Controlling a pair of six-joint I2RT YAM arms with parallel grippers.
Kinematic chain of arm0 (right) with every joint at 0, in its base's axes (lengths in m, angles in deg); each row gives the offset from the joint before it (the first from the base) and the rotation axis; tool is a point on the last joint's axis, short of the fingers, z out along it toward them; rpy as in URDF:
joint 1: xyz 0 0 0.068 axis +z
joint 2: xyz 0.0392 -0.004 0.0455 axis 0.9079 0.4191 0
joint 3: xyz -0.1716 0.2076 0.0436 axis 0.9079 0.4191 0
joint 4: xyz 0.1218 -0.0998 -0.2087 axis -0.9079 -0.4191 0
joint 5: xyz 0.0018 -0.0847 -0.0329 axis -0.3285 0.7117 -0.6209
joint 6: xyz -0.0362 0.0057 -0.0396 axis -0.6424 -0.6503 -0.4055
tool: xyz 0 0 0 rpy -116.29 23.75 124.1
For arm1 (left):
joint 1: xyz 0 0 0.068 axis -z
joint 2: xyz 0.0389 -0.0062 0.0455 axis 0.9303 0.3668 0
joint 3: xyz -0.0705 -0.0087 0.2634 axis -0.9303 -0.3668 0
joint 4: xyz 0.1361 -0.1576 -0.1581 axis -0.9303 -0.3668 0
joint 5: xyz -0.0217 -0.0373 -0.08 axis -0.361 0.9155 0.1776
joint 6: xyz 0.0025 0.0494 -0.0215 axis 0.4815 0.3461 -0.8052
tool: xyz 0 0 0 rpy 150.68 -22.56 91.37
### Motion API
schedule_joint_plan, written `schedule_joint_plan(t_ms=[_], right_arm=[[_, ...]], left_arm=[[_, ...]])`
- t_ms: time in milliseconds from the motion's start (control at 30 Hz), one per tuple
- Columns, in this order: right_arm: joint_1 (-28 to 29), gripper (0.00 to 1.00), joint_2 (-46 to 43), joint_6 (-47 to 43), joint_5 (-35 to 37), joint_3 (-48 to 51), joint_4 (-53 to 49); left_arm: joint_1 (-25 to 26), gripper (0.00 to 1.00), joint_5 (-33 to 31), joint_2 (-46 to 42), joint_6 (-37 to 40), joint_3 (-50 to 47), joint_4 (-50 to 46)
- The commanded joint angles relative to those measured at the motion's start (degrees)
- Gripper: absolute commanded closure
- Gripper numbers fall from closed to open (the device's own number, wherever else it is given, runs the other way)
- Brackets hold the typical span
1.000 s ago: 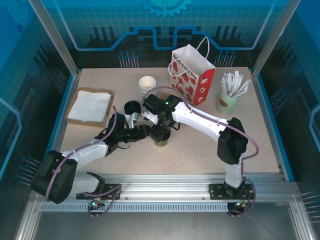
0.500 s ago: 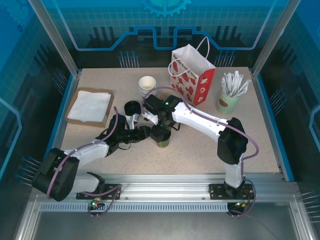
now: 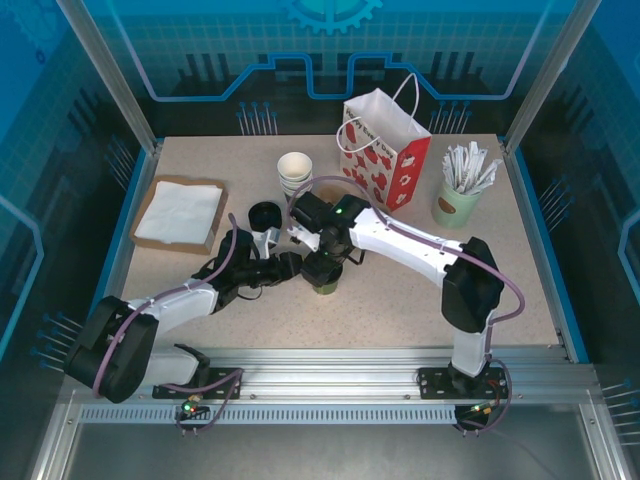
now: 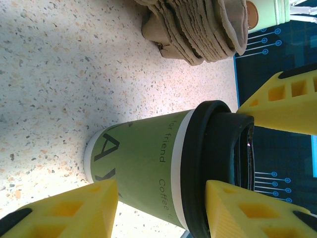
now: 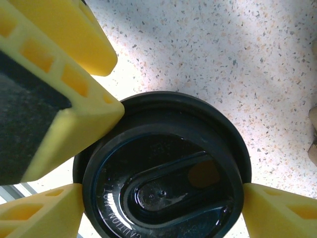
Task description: Pack the takeout coffee
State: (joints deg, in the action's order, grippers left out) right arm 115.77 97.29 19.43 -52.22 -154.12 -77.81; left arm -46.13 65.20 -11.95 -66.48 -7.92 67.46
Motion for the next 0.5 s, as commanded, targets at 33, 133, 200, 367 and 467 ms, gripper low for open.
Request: schedule_joint_plan(t_ms=[33, 133, 200, 367, 467], right_arm=[[0.01, 0.17, -2.82, 1.08, -1.54, 0.96, 1.47], [-0.05, 0.17, -3.55, 1.3, -2.01, 1.26, 1.99], [-0.1, 0.17, -4.28, 1.43, -2.4, 1.73, 2.5], [-1.31, 0.17, -9.1, 2.37, -4.48, 4.9, 5.58], [-3.68, 0.18, -14.19, 3.55, -8.63, 9.84, 9.77]], left_arm=[[0.55, 0.49, 1.11, -1.33, 0.71, -0.6, -0.04], [0.6, 0.49, 1.12, -1.8, 0.7, -0.59, -0.18], [0.65, 0.47, 1.14, -2.36, 0.62, -0.51, -0.37], [0.62, 0.4, 0.19, -5.48, 0.35, -0.32, -0.96], [0.66, 0.34, -1.81, -8.41, 1.49, -0.37, -2.07]])
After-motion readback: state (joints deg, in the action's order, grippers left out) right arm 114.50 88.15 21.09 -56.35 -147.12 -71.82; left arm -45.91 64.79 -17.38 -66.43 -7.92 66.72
